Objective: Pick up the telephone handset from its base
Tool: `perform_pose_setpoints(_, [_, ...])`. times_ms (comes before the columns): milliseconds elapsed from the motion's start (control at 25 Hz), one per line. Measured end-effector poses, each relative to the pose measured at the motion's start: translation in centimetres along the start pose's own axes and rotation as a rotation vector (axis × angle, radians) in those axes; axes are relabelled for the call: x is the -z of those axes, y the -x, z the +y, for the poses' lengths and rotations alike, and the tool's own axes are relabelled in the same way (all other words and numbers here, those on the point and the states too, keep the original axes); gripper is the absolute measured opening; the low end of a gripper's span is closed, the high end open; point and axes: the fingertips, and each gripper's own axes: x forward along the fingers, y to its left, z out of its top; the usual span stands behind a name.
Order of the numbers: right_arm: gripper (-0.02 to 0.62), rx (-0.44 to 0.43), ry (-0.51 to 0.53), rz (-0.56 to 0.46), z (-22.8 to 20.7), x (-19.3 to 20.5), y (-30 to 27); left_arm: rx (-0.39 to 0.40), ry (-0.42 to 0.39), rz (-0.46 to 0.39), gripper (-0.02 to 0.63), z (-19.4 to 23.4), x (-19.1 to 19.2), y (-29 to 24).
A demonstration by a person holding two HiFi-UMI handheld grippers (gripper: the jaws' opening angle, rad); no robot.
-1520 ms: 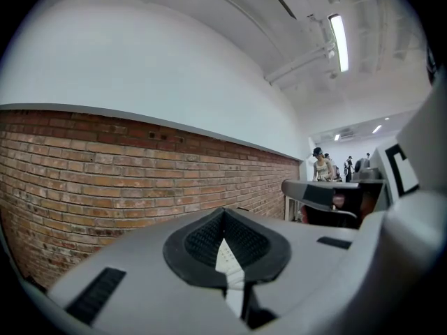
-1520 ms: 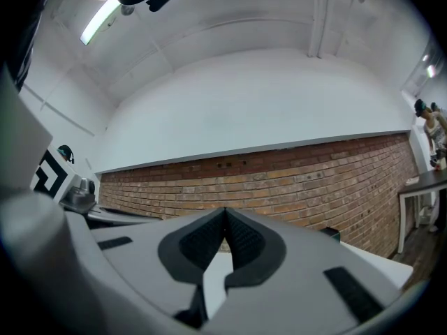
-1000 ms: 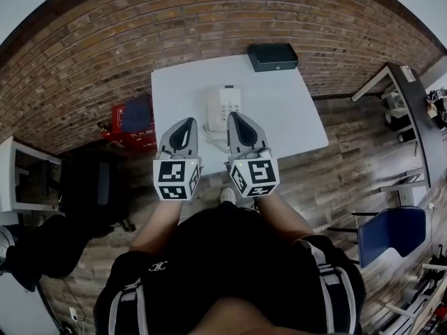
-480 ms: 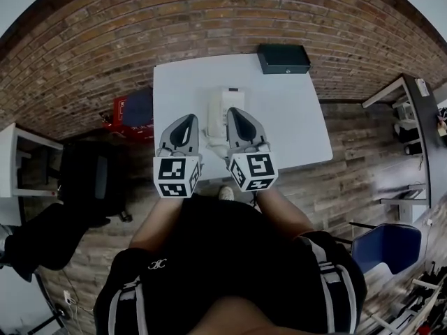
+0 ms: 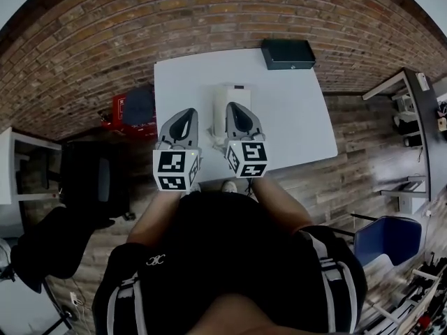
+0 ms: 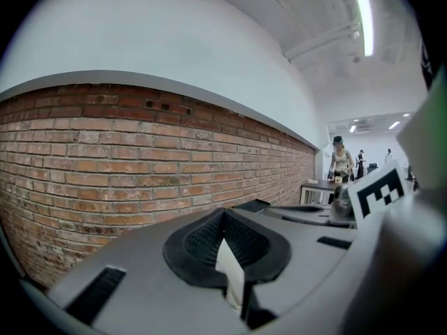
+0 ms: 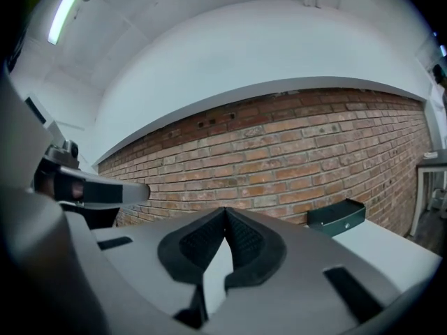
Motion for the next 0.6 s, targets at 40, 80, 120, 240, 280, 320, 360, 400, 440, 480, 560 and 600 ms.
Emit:
perform_pose_setpoints(40, [-0.003, 0.007, -0.001, 0.013, 0.0, 0.5, -0.6, 0.002, 0.0, 0.002, 0.002, 0.4, 0.1, -0.1])
perform_pose_setpoints(80, [-0.002, 0.015, -0.002, 0.026, -0.1, 1.1, -1.1, 0.002, 0.002, 0.004, 0.002, 0.8, 0.2, -0.2])
perform_pose_setpoints(120, [-0.002, 0.025, -0.004, 0.04, -0.3, 1.6, -1.6, 0.003, 0.004, 0.006, 0.002, 1.2, 0.2, -0.3])
perform_pose_setpoints(240, [-0.003, 0.055, -0.012, 0.083, -0.9, 3.3, -3.1, 0.005, 0.007, 0.011, 0.002, 2.0, 0.4, -0.2])
perform_pose_setpoints(280, [-0.002, 0.063, -0.013, 0.097, -1.0, 3.9, -3.5, 0.003, 0.007, 0.013, 0.002, 2.2, 0.5, -0.1])
perform_pose_setpoints(320, [-0.002, 0.07, -0.012, 0.112, -1.1, 4.5, -3.9, 0.001, 0.009, 0.014, 0.002, 2.5, 0.6, -0.1])
perform_pose_setpoints(360, [-0.002, 0.076, -0.013, 0.127, -1.2, 5.1, -4.4, -0.003, 0.012, 0.016, 0.002, 2.8, 0.7, -0.1])
perform_pose_setpoints(400, [-0.002, 0.083, -0.015, 0.144, -1.3, 5.8, -4.7, -0.008, 0.014, 0.018, 0.002, 3.2, 0.7, -0.1])
perform_pose_setpoints(440, [0.0, 0.089, -0.018, 0.164, -1.5, 6.5, -5.1, -0.015, 0.014, 0.018, 0.002, 3.5, 0.7, -0.1])
perform_pose_setpoints(480, [0.0, 0.094, -0.019, 0.183, -1.6, 7.1, -5.5, -0.023, 0.012, 0.016, 0.002, 3.9, 0.7, 0.0])
perform_pose_setpoints(560, [0.091, 0.096, -0.019, 0.22, -1.8, 8.3, -6.2, -0.039, 0.01, 0.011, 0.002, 4.8, 0.4, 0.1])
perform_pose_setpoints(600, [0.107, 0.099, -0.017, 0.241, -1.8, 9.0, -6.6, -0.047, 0.01, 0.009, 0.002, 5.3, 0.4, 0.2])
